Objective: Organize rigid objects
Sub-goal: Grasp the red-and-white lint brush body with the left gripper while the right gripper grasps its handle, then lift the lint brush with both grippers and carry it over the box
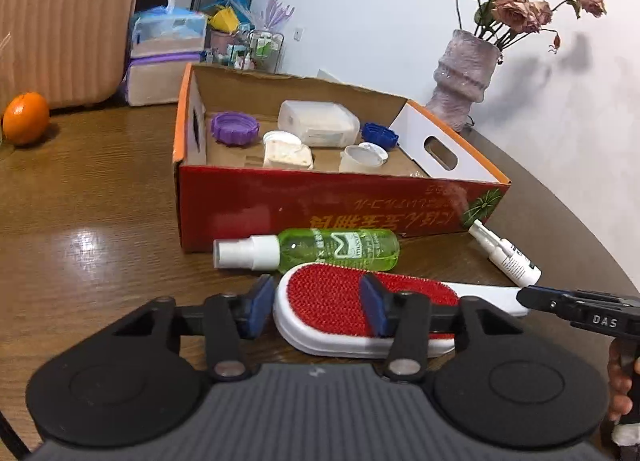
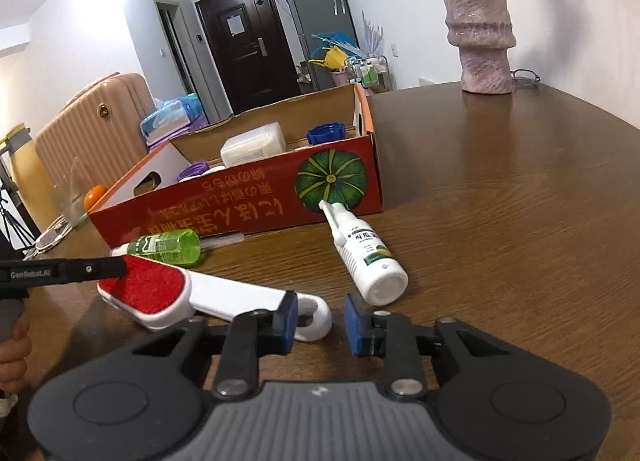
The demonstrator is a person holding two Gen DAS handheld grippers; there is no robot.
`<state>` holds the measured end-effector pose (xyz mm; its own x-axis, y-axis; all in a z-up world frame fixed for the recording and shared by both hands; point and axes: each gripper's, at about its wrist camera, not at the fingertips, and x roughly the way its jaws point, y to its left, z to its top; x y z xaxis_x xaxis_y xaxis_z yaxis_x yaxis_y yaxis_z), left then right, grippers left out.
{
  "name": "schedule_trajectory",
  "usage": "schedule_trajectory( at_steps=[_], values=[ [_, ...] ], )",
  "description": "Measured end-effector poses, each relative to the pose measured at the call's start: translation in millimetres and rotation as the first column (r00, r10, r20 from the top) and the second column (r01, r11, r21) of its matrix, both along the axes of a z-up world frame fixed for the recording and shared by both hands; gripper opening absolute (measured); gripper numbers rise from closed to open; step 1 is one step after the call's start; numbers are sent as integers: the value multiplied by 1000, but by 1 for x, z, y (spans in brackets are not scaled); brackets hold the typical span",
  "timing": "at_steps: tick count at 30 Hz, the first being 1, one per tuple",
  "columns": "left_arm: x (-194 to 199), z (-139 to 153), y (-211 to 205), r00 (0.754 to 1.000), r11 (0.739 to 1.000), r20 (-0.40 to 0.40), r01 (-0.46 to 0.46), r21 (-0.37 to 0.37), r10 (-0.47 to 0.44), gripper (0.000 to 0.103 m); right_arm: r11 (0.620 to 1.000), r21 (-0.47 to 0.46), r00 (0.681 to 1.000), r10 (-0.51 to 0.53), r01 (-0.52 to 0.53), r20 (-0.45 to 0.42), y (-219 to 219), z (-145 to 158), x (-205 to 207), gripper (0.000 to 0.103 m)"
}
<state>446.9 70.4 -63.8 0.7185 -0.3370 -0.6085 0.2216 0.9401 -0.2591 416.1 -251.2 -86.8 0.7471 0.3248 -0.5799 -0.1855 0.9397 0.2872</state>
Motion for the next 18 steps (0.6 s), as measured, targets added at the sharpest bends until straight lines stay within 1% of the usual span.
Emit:
schedule_trajectory(
  at_steps=[3, 6, 7, 10, 12, 14, 16, 18],
  values=[
    [-3, -2, 6, 1000, 999, 4, 4, -46, -3, 48, 1000, 12, 1000, -4, 4, -4, 0, -4, 3, 14],
    [-7, -1, 5, 1000, 999, 10, 0, -38, 0, 47, 998, 57, 1000, -6, 7, -24, -7, -5, 7, 13],
    [-10, 1, 3, 1000, 1000, 17, -6, -29, 6, 44, 998, 66, 999, -3, 6, -34, -8, -5, 9, 12],
    [-28, 9, -1, 998, 1000, 56, -27, -3, 28, 41, 999, 37, 1000, 4, -3, -31, -3, 0, 2, 12],
    [-48, 17, 2, 994, 999, 98, -48, -14, 49, 41, 999, 46, 1000, 17, -17, 16, -4, 9, -13, 11],
    [-74, 28, 4, 987, 997, 143, -69, -30, 72, 40, 999, 46, 996, 25, -29, 86, -3, 22, -33, 11],
    [-108, 38, 2, 970, 995, 223, -92, -30, 96, 39, 999, 9, 982, 32, -35, 184, 2, 38, -60, 11],
    [-147, 48, -4, 943, 992, 311, -121, -27, 123, 39, 999, -44, 960, 41, -29, 277, 9, 50, -87, 11]
  ],
)
